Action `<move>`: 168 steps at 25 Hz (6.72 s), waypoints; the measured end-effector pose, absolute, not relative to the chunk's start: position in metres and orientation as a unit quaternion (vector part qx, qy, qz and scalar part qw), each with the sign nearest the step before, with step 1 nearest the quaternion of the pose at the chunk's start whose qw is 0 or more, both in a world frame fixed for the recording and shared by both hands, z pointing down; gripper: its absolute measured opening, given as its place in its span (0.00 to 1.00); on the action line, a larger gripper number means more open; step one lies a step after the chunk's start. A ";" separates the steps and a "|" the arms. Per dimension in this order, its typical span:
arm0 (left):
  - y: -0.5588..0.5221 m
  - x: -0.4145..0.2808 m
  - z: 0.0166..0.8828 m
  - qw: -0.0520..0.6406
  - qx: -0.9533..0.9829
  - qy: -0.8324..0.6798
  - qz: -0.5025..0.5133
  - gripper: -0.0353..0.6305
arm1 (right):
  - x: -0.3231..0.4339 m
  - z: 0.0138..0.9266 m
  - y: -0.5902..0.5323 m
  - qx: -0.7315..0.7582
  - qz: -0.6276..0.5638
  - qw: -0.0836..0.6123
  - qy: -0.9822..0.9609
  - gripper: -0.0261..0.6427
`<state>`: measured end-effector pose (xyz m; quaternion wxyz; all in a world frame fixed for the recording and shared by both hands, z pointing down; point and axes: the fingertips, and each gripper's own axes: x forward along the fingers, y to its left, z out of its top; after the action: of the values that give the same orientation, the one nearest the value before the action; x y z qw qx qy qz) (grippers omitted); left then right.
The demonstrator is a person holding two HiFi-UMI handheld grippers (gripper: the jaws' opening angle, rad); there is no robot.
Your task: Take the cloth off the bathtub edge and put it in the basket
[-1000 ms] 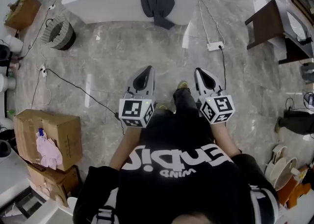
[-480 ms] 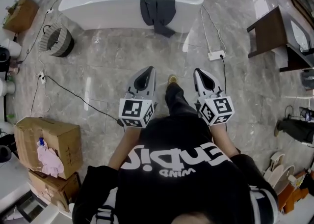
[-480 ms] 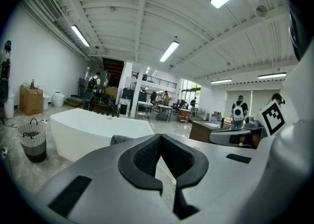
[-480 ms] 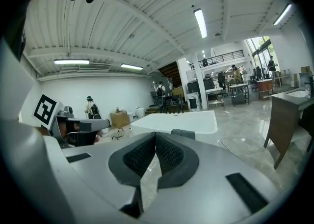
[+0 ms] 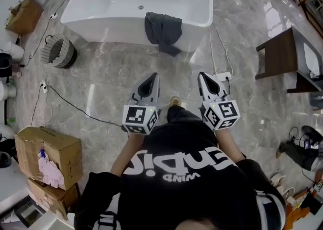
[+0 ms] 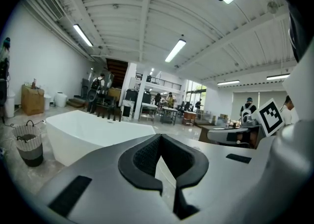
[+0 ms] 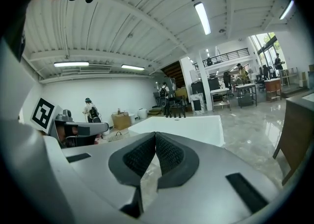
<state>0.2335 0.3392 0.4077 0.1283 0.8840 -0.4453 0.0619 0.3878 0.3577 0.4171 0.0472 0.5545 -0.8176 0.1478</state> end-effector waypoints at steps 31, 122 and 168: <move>0.004 0.216 0.412 0.118 0.882 -0.452 0.065 0.07 | 0.355 0.427 0.023 0.529 0.161 0.034 -0.833 0.06; -0.144 0.231 0.650 0.212 0.854 -0.460 0.119 0.07 | 0.300 0.865 -0.175 0.223 0.157 0.506 -0.818 0.44; -0.089 0.191 0.426 0.159 0.862 -0.476 0.073 0.07 | 0.297 0.462 -0.208 0.365 0.053 0.317 -0.874 0.13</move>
<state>0.1914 -0.0892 0.4260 0.1588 0.8617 -0.4763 0.0734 0.2970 -0.2084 0.4621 0.3170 0.3651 -0.8737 0.0527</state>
